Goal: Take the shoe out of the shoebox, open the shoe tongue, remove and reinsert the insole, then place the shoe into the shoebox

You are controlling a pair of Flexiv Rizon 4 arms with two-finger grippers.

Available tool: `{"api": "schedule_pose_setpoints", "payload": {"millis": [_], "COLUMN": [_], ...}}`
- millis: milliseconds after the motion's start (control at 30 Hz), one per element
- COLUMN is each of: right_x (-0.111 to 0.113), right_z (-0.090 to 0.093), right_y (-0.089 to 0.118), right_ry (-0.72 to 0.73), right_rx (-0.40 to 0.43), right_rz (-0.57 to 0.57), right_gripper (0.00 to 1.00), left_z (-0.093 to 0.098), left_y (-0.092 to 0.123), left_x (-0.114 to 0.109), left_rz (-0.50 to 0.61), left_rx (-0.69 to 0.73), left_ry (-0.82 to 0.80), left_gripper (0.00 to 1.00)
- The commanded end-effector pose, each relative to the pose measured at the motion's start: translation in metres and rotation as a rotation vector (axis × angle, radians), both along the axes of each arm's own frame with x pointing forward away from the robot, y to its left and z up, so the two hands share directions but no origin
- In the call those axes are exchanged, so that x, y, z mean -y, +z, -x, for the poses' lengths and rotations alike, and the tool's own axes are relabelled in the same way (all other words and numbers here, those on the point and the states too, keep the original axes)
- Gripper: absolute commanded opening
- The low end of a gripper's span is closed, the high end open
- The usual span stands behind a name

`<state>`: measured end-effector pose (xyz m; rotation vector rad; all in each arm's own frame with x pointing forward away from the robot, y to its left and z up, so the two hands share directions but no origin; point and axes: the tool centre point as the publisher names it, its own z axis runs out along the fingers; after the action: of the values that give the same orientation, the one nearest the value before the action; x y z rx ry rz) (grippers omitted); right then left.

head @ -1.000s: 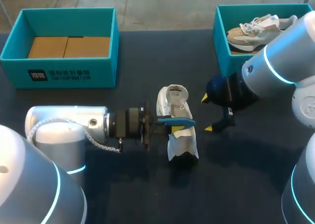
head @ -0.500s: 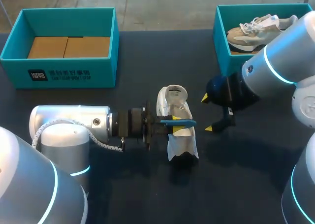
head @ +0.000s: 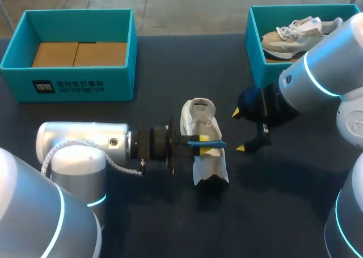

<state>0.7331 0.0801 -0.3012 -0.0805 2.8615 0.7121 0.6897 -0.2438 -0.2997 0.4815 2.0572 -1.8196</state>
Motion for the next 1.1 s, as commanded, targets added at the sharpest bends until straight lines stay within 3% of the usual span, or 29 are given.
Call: {"api": "schedule_pose_setpoints", "payload": {"millis": [33,400,1100], "right_x": [0.0,0.0,0.0], "right_z": [0.001,0.001,0.001], "right_y": [-0.001,-0.001,-0.001], "right_ry": [-0.001,-0.001,-0.001], "right_rx": [0.003,0.003,0.003], "right_rz": [-0.001,-0.001,-0.001], "right_gripper": [1.0,1.0,1.0], "left_z": [-0.004,-0.015,-0.016], "left_y": [-0.004,-0.012,-0.03], "left_x": [0.003,0.005,0.002], "left_rz": [0.011,0.008,-0.074], "left_rx": [0.008,0.052,0.092], "left_ry": [-0.001,-0.002,0.002], "left_gripper": [0.0,0.0,0.0]}}
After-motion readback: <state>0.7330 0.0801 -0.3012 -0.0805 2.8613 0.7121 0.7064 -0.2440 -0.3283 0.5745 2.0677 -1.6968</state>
